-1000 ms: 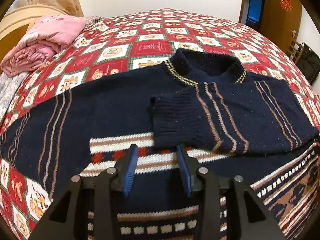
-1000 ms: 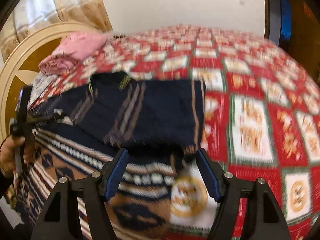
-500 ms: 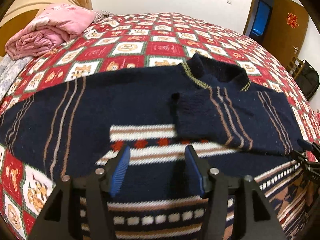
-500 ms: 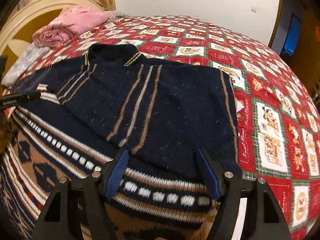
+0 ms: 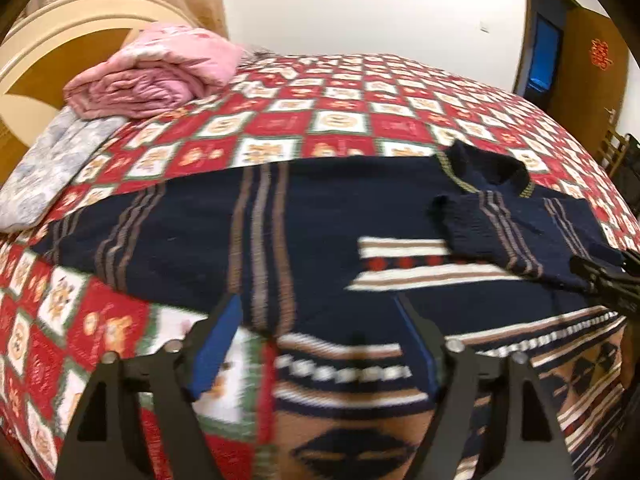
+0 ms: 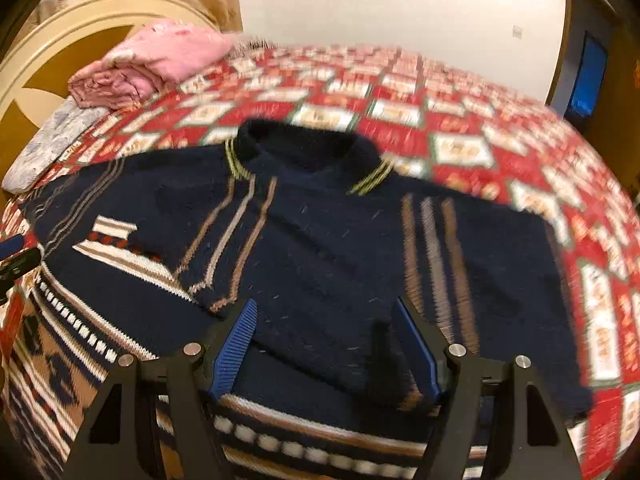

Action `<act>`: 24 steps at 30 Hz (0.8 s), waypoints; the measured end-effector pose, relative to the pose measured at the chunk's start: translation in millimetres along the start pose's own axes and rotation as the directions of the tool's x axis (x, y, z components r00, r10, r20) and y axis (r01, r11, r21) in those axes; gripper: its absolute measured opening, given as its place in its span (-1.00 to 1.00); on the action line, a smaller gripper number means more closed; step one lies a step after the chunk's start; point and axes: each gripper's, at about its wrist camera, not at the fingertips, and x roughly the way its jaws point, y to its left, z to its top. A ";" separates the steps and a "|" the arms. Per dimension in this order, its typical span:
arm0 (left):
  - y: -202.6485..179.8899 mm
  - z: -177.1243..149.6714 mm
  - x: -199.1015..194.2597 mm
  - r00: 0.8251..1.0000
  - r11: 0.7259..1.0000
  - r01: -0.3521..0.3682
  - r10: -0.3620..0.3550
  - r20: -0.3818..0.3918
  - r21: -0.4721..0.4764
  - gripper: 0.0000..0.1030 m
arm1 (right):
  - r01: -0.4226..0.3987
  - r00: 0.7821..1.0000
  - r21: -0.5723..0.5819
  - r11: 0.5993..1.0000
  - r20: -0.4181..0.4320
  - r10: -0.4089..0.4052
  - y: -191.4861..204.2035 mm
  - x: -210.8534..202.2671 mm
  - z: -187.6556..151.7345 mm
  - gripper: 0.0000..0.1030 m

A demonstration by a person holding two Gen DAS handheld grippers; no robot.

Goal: Fold small clothes

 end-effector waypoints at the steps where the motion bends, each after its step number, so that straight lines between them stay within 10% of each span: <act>1: 4.5 -2.3 -1.3 1.000 1.000 -0.010 0.010 0.002 -0.002 0.56 | -0.011 1.000 0.011 1.000 -0.022 0.011 2.5 4.9 -3.3 0.38; 24: 81.2 -16.5 -1.0 0.995 0.993 -0.095 0.094 -0.019 -0.072 0.56 | 0.023 0.999 -0.041 0.999 0.025 -0.022 46.8 -27.9 -51.2 0.38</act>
